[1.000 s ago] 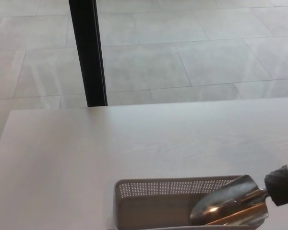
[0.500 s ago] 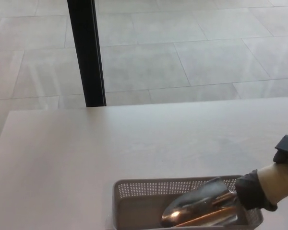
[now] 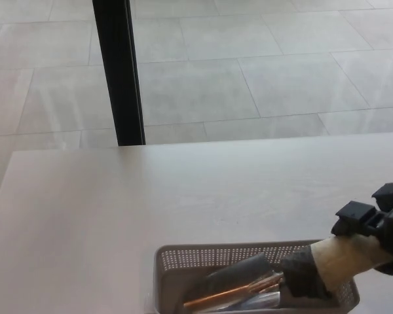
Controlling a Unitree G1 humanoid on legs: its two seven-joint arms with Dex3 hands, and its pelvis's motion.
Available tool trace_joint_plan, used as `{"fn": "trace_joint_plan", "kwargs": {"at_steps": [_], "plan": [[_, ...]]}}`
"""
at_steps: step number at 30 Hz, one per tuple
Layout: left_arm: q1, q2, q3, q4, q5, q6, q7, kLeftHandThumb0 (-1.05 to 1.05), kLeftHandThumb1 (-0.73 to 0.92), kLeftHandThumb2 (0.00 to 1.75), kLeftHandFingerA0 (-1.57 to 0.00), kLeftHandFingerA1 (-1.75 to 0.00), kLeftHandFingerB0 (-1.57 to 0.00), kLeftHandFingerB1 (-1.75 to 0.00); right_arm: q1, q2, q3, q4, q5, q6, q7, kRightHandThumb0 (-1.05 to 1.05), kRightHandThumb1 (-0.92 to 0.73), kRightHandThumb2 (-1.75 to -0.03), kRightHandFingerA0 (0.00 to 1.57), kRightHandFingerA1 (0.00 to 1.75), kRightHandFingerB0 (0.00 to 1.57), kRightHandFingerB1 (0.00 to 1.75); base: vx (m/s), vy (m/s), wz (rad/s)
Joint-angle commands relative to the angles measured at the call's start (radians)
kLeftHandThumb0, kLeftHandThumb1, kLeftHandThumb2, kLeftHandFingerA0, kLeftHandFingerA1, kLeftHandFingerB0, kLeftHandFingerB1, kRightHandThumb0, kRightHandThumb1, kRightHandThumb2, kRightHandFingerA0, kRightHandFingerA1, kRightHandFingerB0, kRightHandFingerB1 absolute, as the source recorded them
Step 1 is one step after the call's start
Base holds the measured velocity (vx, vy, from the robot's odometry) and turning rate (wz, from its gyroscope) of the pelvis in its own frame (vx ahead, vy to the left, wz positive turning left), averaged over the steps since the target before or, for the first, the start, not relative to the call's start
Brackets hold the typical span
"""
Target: A garden tool is kept on the righthand side and a container is kept on the lefthand side on a desk infront of the robot. the robot uses its right hand to pick up the garden tool and makes a scooping motion inside the container
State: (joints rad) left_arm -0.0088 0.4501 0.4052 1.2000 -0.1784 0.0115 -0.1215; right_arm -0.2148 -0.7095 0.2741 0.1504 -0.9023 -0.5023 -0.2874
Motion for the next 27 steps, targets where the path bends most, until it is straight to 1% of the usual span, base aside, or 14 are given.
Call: {"fn": "trace_joint_plan", "kwargs": {"at_steps": [1, 2, 3, 4, 5, 6, 9, 11, 12, 13, 16, 20, 23, 27], "plan": [[0.001, 0.009, -0.001, 0.015, -0.003, 0.007, -0.004, -0.43, 0.70, 0.60, -0.64, -0.70, -0.44, -0.52, 0.058, 0.116, 0.061, -0.008, 0.008, 0.161, 0.174, -0.22, -0.57, -0.87, 0.90, 1.73, 0.86, 1.10, 0.00, 0.000, 0.00], [0.003, 0.009, -0.001, 0.011, -0.005, 0.007, -0.007, -0.42, 0.71, 0.60, -0.65, -0.70, -0.44, -0.52, 0.059, 0.123, 0.064, -0.009, 0.004, 0.167, 0.173, -0.22, -0.57, -0.82, 0.90, 1.72, 0.89, 0.99, 0.00, 0.000, 0.00], [0.004, 0.010, 0.001, 0.008, -0.008, 0.011, -0.011, -0.42, 0.71, 0.60, -0.64, -0.70, -0.43, -0.52, 0.060, 0.134, 0.071, -0.007, -0.006, 0.171, 0.163, -0.24, -0.60, -0.80, 0.91, 1.71, 0.89, 0.95, 0.00, 0.000, 0.00], [0.001, 0.010, 0.010, 0.009, -0.017, 0.015, -0.013, -0.39, 0.70, 0.61, -0.62, -0.73, -0.43, -0.54, 0.062, 0.151, 0.081, -0.008, -0.008, 0.177, 0.162, -0.22, -0.56, -0.96, 0.89, 1.71, 0.84, 1.13, 0.00, 0.000, 0.00], [0.000, 0.007, 0.022, 0.010, -0.029, 0.014, -0.012, -0.39, 0.70, 0.61, -0.62, -0.73, -0.43, -0.54, 0.065, 0.166, 0.090, -0.013, -0.004, 0.187, 0.173, -0.22, -0.56, -0.96, 0.89, 1.71, 0.84, 1.13, 0.00, 0.000, 0.00], [0.001, 0.008, 0.017, 0.013, -0.021, 0.010, -0.013, -0.41, 0.70, 0.60, -0.60, -0.67, -0.40, -0.50, 0.070, 0.177, 0.091, -0.015, 0.008, 0.193, 0.177, -0.19, -0.53, -1.09, 0.88, 1.72, 0.80, 1.34, 0.00, 0.000, 0.00], [0.002, 0.011, 0.010, 0.020, -0.012, 0.002, -0.017, -0.42, 0.71, 0.62, -0.63, -0.70, -0.43, -0.54, 0.097, 0.229, 0.086, -0.029, 0.053, 0.235, 0.184, -0.19, -0.51, -1.11, 0.88, 1.73, 0.80, 1.38, 0.00, 0.000, 0.00], [-0.003, 0.012, 0.009, 0.017, -0.011, 0.013, -0.011, -0.41, 0.71, 0.61, -0.63, -0.72, -0.44, -0.54, 0.105, 0.245, 0.080, -0.021, 0.062, 0.237, 0.154, -0.14, -0.48, -1.14, 0.95, 1.70, 0.85, 1.38, 0.00, 0.000, 0.00], [-0.010, 0.016, 0.003, 0.017, -0.006, 0.024, -0.005, -0.42, 0.70, 0.60, -0.67, -0.74, -0.46, -0.54, 0.111, 0.260, 0.070, -0.029, 0.085, 0.259, 0.167, -0.17, -0.49, -1.12, 0.90, 1.72, 0.82, 1.28, 0.00, 0.000, 0.00], [-0.002, 0.019, -0.011, 0.009, 0.007, 0.013, -0.015, -0.43, 0.71, 0.61, -0.60, -0.68, -0.43, -0.52, 0.129, 0.284, 0.038, -0.019, 0.142, 0.262, 0.146, -0.14, -0.52, -1.08, 0.88, 1.75, 0.78, 1.40, 0.00, 0.000, 0.00], [-0.002, 0.015, 0.000, 0.003, -0.010, 0.011, -0.015, -0.41, 0.71, 0.61, -0.63, -0.71, -0.44, -0.53, 0.152, 0.314, -0.032, -0.013, 0.230, 0.256, 0.121, -0.15, -0.52, -1.10, 0.91, 1.75, 0.81, 1.36, 0.00, 0.000, 0.00], [-0.004, 0.012, 0.006, 0.011, -0.013, 0.006, -0.006, -0.39, 0.73, 0.62, -0.61, -0.69, -0.42, -0.52, 0.171, 0.336, -0.125, -0.013, 0.318, 0.231, 0.098, -0.15, -0.54, -1.13, 0.89, 1.75, 0.70, 1.65, 0.00, 0.000, 0.00], [-0.004, 0.012, 0.004, 0.019, -0.008, -0.004, -0.010, -0.40, 0.72, 0.61, -0.64, -0.68, -0.42, -0.52, 0.182, 0.349, -0.207, -0.030, 0.419, 0.235, 0.127, -0.15, -0.55, -1.19, 0.89, 1.75, 0.73, 1.59, 0.00, 0.000, 0.00], [-0.006, 0.012, 0.000, 0.020, -0.005, -0.005, -0.016, -0.39, 0.72, 0.61, -0.64, -0.71, -0.44, -0.53, 0.174, 0.330, -0.294, -0.044, 0.490, 0.250, 0.172, -0.15, -0.54, -1.27, 0.85, 1.75, 0.65, 1.63, 0.00, 0.000, 0.00]]}}
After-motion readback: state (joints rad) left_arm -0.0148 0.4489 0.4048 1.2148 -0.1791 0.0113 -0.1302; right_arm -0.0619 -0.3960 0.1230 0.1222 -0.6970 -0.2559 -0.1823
